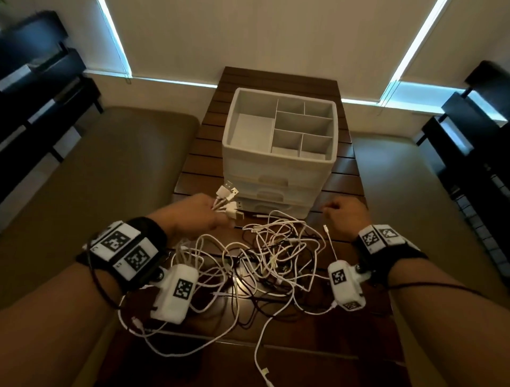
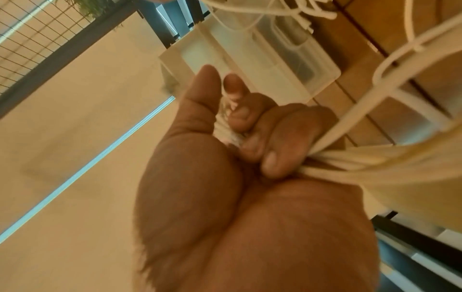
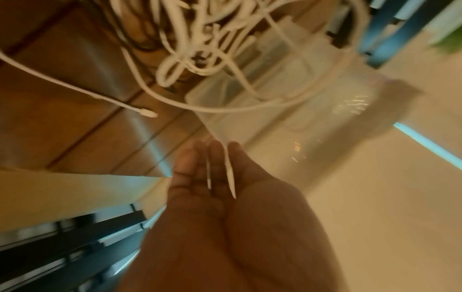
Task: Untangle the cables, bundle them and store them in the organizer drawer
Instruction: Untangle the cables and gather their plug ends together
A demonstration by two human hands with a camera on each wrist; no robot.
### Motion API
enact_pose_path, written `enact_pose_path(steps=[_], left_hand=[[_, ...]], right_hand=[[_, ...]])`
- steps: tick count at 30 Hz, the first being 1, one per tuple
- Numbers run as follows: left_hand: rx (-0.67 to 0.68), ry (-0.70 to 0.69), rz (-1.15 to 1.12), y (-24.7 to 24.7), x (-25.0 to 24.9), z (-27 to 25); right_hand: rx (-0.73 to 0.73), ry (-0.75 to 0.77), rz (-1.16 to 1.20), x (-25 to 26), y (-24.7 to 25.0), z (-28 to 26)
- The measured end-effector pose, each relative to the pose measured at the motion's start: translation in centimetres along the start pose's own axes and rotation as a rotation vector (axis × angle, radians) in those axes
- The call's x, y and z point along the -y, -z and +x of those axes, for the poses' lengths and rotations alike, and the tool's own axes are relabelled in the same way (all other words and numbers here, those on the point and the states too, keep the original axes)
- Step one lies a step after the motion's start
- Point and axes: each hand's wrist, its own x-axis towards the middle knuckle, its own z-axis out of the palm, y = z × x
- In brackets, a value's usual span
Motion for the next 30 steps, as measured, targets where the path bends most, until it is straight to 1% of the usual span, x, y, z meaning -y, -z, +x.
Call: enact_pose_path(steps=[2,4,6,8,11,13,15,16,17,18,19,20,21,23,25,26,28,30], left_hand=[[0.021,0.041,-0.068,-1.0,-0.2,0.9],[0.031,0.095,-0.186,-1.8,-0.2,1.8],[0.023,0.098,-0.22,-2.3,-0.1,2.6],[-0.035,0.053,-0.178,-2.8,0.1,3.1],[-0.173,0.005,-0.164,-3.1,0.2,3.5],[-0.192,0.016,-0.166,-2.9,0.3,3.7],[-0.193,0.035,-0.166,-2.0,0.2,3.6],[-0.216,0.034,-0.178,-1.4,0.1,3.5],[-0.268,0.021,-0.183,-0.6,0.1,3.5],[-0.349,0.001,-0.189,0.2,-0.2,3.3],[-0.436,-0.026,-0.201,1.0,-0.4,3.1],[-0.519,-0.061,-0.206,1.6,-0.7,2.9],[-0.58,-0.089,-0.203,2.1,-1.0,2.8],[-0.628,-0.132,-0.229,2.5,-1.7,2.7],[-0.626,-0.155,-0.268,2.2,-2.4,2.6],[-0.597,-0.142,-0.295,2.0,-2.7,2.5],[-0.494,-0.107,-0.411,1.5,-2.8,2.4],[-0.376,-0.084,-0.53,0.7,-2.7,2.2]], right_hand=[[0.144,-0.042,-0.101,-0.7,-1.2,1.0],[0.277,-0.015,-0.162,-0.8,-2.6,1.1],[0.377,0.011,-0.249,-0.6,-3.7,1.3],[0.412,0.004,-0.356,-0.6,-4.6,1.5],[0.443,-0.029,-0.402,-0.7,-5.3,1.3],[0.459,-0.032,-0.404,-0.7,-5.3,1.2],[0.464,-0.091,-0.33,0.0,-4.3,1.1],[0.468,-0.101,-0.281,0.5,-3.5,0.8],[0.467,-0.099,-0.197,0.9,-2.8,0.7],[0.482,-0.114,-0.065,1.5,-1.9,0.2],[0.497,-0.156,0.145,2.1,-1.0,-0.2],[0.488,-0.132,0.282,2.3,-0.1,-0.3],[0.442,-0.18,0.405,2.5,0.6,-0.6],[0.437,-0.154,0.488,3.2,1.8,-1.3],[0.434,-0.089,0.575,4.2,2.2,-2.1],[0.444,-0.065,0.679,4.8,2.3,-2.7],[0.49,-0.035,0.91,5.6,2.3,-3.6],[0.513,0.013,0.988,6.1,2.4,-4.6]])
